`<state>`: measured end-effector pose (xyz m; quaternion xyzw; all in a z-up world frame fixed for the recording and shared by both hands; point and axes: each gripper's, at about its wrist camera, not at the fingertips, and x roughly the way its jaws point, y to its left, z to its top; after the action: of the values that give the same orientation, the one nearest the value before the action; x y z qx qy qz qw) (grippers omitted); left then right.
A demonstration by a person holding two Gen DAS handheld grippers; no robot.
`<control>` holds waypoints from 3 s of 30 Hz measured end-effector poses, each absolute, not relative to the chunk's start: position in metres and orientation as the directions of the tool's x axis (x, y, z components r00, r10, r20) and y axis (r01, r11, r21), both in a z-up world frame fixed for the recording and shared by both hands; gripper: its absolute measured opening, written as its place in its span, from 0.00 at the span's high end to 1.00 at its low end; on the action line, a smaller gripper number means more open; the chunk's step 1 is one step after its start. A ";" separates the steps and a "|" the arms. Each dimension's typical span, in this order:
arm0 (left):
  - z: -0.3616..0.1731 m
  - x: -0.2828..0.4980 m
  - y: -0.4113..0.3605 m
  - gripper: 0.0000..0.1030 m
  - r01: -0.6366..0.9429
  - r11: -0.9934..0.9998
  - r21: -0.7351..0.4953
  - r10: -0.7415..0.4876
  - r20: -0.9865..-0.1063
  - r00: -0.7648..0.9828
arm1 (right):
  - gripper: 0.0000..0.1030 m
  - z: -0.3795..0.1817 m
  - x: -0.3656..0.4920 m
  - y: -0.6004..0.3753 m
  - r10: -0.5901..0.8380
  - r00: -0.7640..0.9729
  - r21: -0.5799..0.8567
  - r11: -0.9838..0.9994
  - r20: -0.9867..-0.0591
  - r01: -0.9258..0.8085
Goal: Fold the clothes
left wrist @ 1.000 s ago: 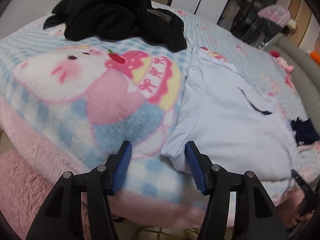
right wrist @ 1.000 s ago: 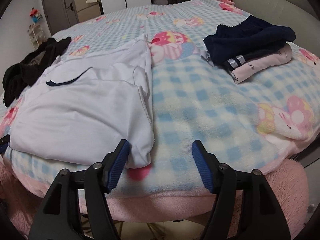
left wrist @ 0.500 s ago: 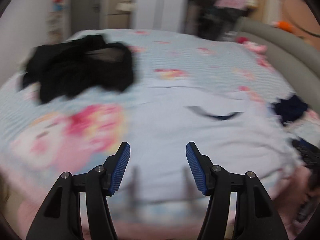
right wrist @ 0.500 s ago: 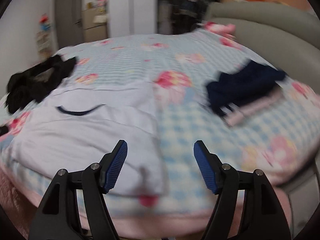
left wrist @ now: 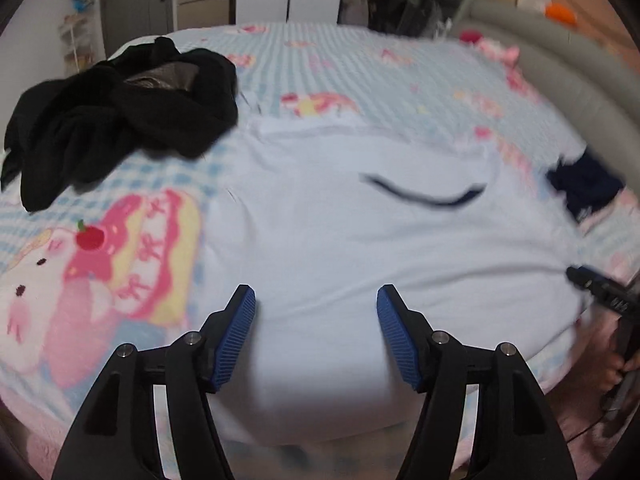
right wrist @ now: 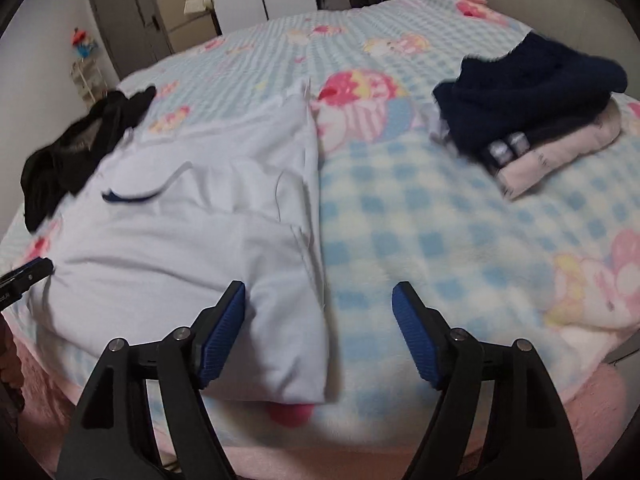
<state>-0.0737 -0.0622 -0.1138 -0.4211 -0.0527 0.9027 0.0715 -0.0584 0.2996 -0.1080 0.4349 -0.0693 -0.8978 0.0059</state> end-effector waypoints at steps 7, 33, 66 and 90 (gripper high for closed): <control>-0.099 -0.120 -0.040 0.36 -0.236 -0.950 -0.204 0.309 -0.719 -0.622 | 0.28 -0.072 -0.115 0.245 -0.154 -0.658 0.093 -0.987 -0.737 0.127; -0.131 -0.140 0.176 0.36 -0.553 -0.824 -0.122 0.388 -0.833 -0.395 | 0.29 -0.117 -0.102 0.301 -0.026 -0.600 0.076 -0.995 -0.799 -0.057; -0.113 -0.146 -0.113 0.27 -0.033 -0.964 -0.264 0.230 -0.762 -0.605 | 0.27 -0.080 -0.131 0.313 -0.110 -0.621 0.158 -0.987 -0.776 -0.023; -0.117 -0.274 -0.096 0.92 -0.170 -0.947 -0.272 0.320 -0.772 -0.549 | 0.90 -0.091 -0.280 0.280 -0.367 -0.525 0.279 -0.929 -0.768 0.241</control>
<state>-0.2740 -0.0961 -0.1165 -0.4540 -0.0828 0.8761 0.1397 -0.2797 0.2801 -0.0909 0.4552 -0.0692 -0.8703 0.1746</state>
